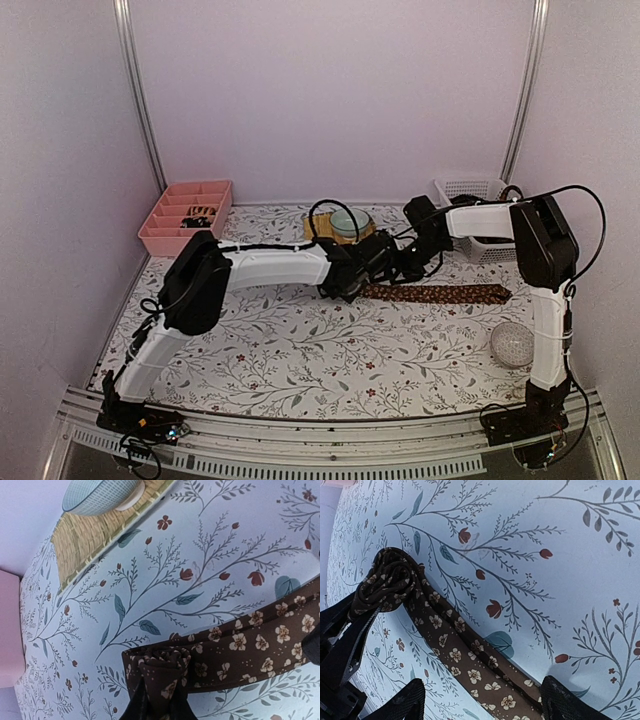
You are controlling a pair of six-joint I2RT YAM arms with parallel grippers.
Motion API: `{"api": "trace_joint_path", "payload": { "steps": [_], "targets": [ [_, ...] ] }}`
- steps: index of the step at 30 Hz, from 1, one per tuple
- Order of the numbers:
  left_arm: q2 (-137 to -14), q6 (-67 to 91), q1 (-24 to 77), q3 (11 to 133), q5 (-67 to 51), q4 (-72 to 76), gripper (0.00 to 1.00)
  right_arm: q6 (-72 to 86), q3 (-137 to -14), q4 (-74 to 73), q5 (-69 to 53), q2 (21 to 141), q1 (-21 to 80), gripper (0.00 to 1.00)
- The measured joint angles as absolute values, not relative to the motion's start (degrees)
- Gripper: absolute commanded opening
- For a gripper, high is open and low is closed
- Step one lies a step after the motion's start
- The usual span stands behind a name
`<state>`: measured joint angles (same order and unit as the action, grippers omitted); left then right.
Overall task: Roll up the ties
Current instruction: Roll the tie at the center of the board.
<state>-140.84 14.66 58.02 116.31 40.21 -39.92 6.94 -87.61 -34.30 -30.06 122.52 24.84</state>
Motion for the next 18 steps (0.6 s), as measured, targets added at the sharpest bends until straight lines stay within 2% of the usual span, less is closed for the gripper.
{"api": "trace_joint_path", "payload": {
  "steps": [6, 18],
  "targets": [
    [-143.2, 14.7, 58.2, 119.6, 41.4, -41.8, 0.02, 7.3, -87.6, -34.7, -30.6, 122.5, 24.6, 0.8],
    [-145.3, 16.6, 58.4, 120.2, 48.6, -46.5, 0.02, 7.9, -86.8, -34.3, -30.6, 122.5, 24.3, 0.68]
  ]
}}
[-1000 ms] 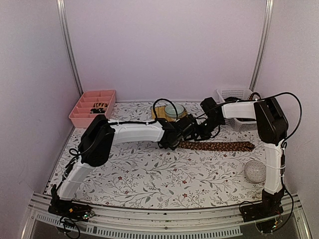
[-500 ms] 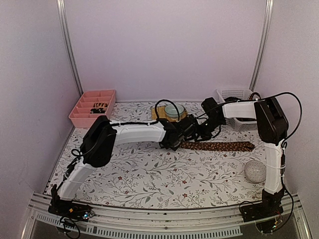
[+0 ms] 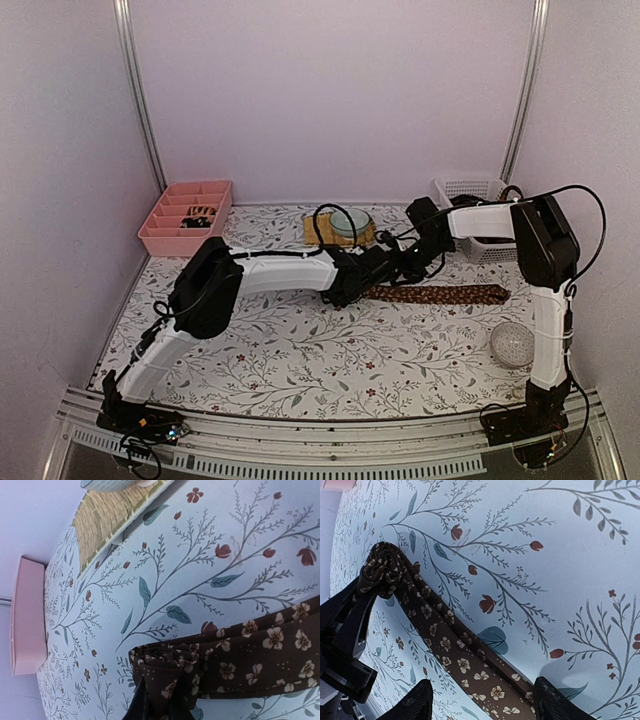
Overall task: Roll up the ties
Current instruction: Roll the tie at the center of the board.
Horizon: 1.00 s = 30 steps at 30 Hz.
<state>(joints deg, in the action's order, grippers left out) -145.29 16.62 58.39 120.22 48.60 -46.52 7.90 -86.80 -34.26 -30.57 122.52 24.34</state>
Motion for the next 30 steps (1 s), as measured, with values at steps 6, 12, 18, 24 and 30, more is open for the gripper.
{"api": "trace_joint_path", "payload": {
  "steps": [6, 12, 18, 24, 30],
  "targets": [
    [-145.2, 16.7, 58.4, 119.9, 49.6, -46.6, 0.02, 8.0, -86.2, -33.5, -30.6, 122.4, 24.2, 0.67],
    [-145.2, 16.8, 58.4, 119.9, 48.2, -46.3, 0.21, 8.1, -86.1, -33.5, -30.6, 122.4, 24.2, 0.66],
    [-145.2, 16.4, 58.4, 119.7, 45.1, -44.1, 0.3, 8.2, -86.2, -33.5, -30.6, 122.4, 24.2, 0.66],
    [-145.2, 16.0, 58.4, 119.7, 42.6, -42.9, 0.39, 8.2, -86.2, -33.5, -30.6, 122.4, 24.2, 0.66],
    [-145.1, 15.8, 58.4, 119.7, 41.5, -41.6, 0.48, 8.2, -86.2, -33.5, -30.7, 122.4, 24.2, 0.66]
  ]
}}
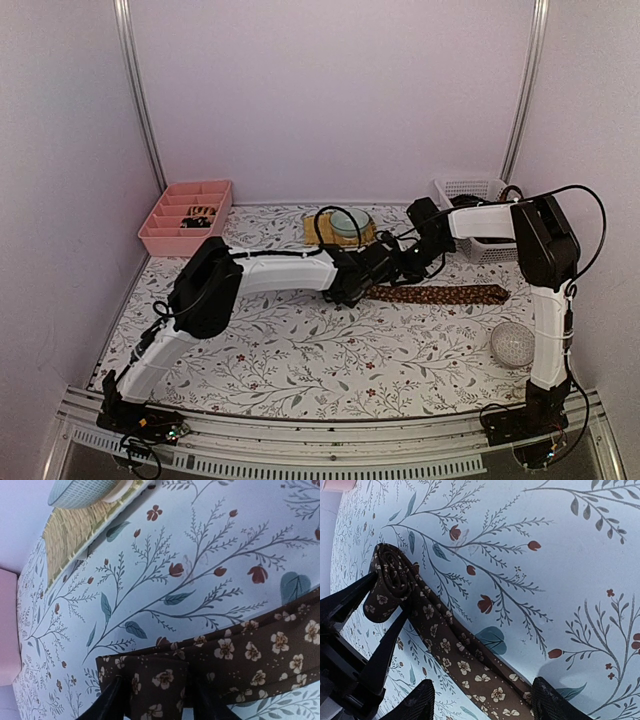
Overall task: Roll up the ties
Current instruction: Roll the tie at the center of the board.
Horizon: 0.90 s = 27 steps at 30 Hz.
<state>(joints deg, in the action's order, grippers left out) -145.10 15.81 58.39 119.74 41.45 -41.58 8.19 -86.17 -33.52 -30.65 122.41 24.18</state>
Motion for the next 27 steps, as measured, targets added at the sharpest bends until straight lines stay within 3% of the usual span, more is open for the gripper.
{"api": "trace_joint_path", "payload": {
  "steps": [19, 21, 25, 27],
  "targets": [
    [-141.0, 15.1, 57.8, 116.7, 41.4, -39.0, 0.67, 8.3, -87.6, -36.9, -32.1, 122.4, 24.3, 0.66],
    [-140.4, 14.8, 57.8, 116.2, 41.5, -38.3, 0.73, 8.4, -88.0, -37.3, -32.1, 122.4, 24.3, 0.66],
    [-138.7, 13.6, 57.8, 113.7, 40.3, -35.7, 0.96, 9.1, -89.5, -38.1, -32.3, 122.4, 24.4, 0.69],
    [-137.4, 13.1, 57.7, 112.1, 38.5, -34.0, 1.0, 9.4, -90.3, -38.2, -32.6, 122.4, 24.5, 0.7]
  ]
}}
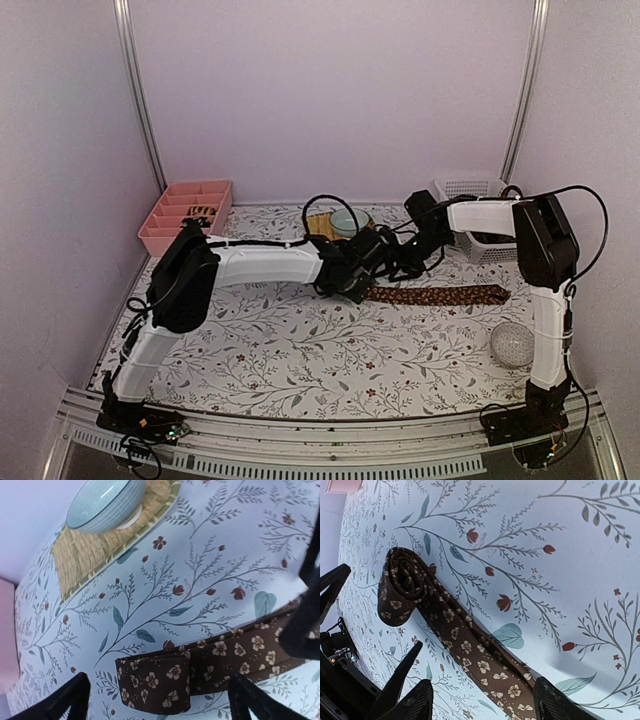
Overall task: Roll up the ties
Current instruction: Roll the tie at the center of the board.
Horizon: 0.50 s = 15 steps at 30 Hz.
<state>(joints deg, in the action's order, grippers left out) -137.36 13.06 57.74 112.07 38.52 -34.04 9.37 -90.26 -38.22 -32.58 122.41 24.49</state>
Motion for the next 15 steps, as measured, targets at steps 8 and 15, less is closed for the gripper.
{"api": "trace_joint_path", "payload": {
  "steps": [8, 15],
  "targets": [
    [-122.1, 14.4, 56.8, 97.3, 25.5, -24.1, 1.0, 11.4, -93.7, -38.4, -35.3, 122.4, 25.9, 0.7],
    [-106.4, 19.7, 47.8, 79.8, 14.0, -14.6, 0.97, 15.4, -97.2, -37.8, -38.0, 122.5, 29.7, 0.7]
  ]
}}
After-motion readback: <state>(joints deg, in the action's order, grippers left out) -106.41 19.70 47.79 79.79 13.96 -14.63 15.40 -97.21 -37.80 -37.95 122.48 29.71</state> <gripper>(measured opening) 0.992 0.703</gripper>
